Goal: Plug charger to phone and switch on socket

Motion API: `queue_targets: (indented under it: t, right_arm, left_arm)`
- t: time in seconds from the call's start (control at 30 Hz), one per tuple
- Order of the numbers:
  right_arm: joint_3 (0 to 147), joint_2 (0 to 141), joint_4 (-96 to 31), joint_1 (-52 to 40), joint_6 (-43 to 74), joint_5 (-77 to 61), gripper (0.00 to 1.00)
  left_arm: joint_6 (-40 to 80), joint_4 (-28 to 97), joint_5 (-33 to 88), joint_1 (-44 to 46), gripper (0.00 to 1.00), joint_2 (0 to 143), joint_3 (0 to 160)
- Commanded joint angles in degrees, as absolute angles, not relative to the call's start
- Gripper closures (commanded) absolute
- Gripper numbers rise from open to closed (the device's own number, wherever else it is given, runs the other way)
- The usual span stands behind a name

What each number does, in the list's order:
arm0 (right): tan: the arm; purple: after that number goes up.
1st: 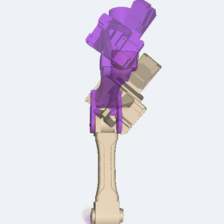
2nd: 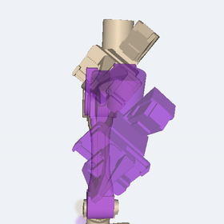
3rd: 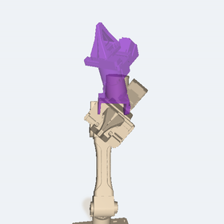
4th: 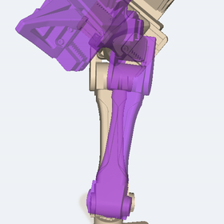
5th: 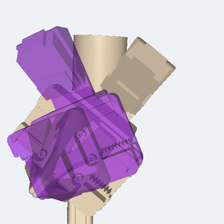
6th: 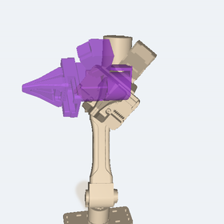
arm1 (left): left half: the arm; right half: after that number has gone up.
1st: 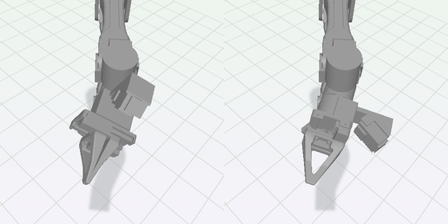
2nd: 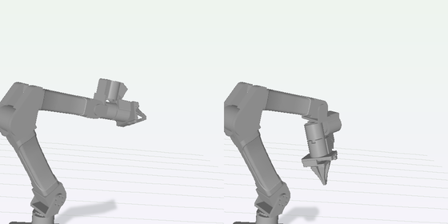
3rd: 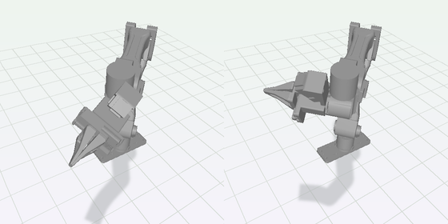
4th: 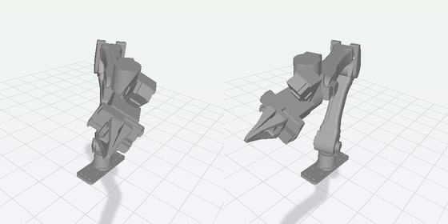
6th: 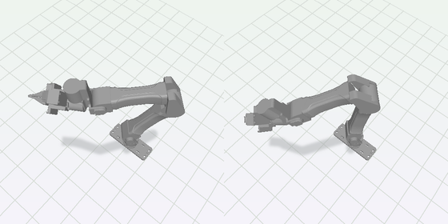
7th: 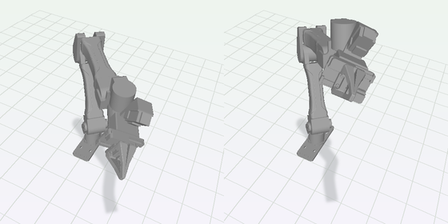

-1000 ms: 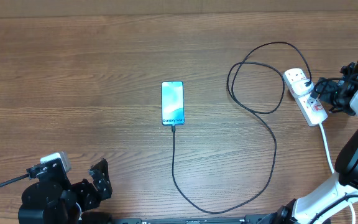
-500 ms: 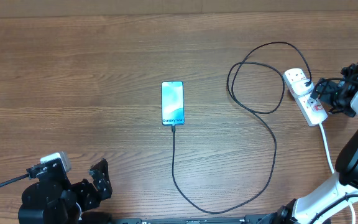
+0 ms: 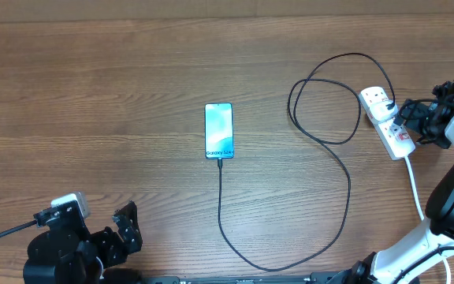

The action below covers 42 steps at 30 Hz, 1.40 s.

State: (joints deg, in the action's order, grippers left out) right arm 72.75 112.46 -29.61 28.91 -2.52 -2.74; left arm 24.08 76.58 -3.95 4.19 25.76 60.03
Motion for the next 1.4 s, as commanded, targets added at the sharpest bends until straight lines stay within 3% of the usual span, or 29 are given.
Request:
queue_targets:
  t: [0.0, 0.27, 1.37]
  right_arm:
    - [72.38, 114.52, -31.07, 28.62, -3.49, -4.25, 0.0]
    - [72.38, 114.52, -31.99, 28.62, -7.86, -9.08, 0.0]
    - [72.38, 114.52, -32.75, 28.62, -7.4, -7.01, 0.0]
  left_arm:
    - [24.88, 76.51, -4.89, 4.51, 0.0, 25.39, 59.72]
    - [24.86, 76.51, -4.89, 4.51, 0.0, 25.39, 59.72]
    - [24.86, 76.51, -4.89, 4.51, 0.01, 25.39, 59.72]
